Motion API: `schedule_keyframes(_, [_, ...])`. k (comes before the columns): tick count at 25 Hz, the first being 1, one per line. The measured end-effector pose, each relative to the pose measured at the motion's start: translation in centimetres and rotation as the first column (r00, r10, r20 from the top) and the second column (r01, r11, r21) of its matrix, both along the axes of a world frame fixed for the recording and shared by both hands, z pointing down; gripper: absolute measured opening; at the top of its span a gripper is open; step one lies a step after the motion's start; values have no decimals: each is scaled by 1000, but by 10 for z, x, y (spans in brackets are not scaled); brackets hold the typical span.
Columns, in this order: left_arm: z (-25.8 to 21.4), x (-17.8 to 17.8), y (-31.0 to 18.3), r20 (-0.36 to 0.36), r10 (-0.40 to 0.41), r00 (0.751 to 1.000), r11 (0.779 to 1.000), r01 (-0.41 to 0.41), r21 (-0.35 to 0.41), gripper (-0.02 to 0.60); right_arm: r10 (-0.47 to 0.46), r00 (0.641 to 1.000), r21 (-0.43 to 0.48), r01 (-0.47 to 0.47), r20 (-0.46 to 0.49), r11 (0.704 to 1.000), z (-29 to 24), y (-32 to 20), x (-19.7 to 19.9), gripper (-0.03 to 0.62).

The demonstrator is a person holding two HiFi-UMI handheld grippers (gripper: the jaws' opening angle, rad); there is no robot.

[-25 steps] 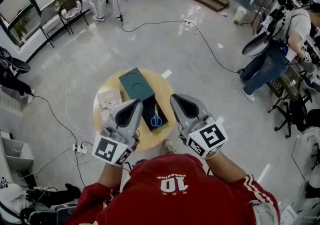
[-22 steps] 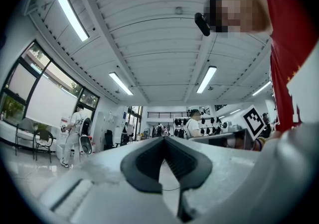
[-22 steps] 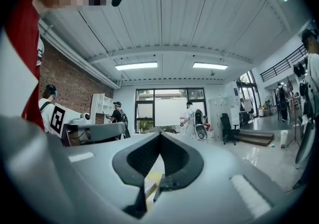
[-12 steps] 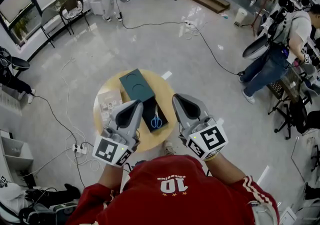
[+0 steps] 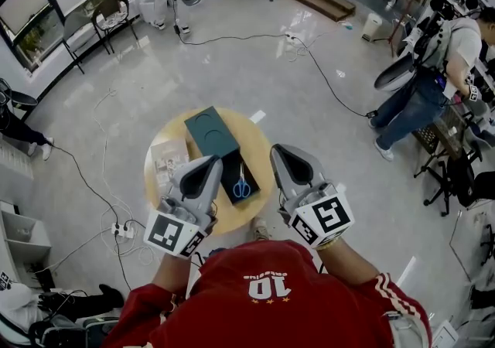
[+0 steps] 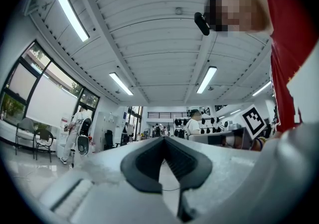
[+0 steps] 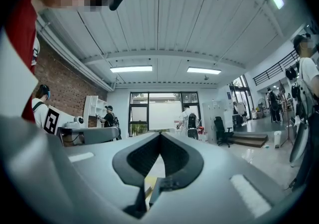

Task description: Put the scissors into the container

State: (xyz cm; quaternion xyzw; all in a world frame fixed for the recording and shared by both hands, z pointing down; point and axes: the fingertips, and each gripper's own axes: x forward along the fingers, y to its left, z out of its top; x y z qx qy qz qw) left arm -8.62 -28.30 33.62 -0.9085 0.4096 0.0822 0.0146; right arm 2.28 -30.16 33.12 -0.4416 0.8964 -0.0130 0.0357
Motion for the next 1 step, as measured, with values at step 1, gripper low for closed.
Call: schedule_keyframes(1, [1, -1, 0, -1, 0, 1000, 1000, 0, 0, 2, 1, 1000, 2, -1, 1, 1000, 0, 0, 0, 0])
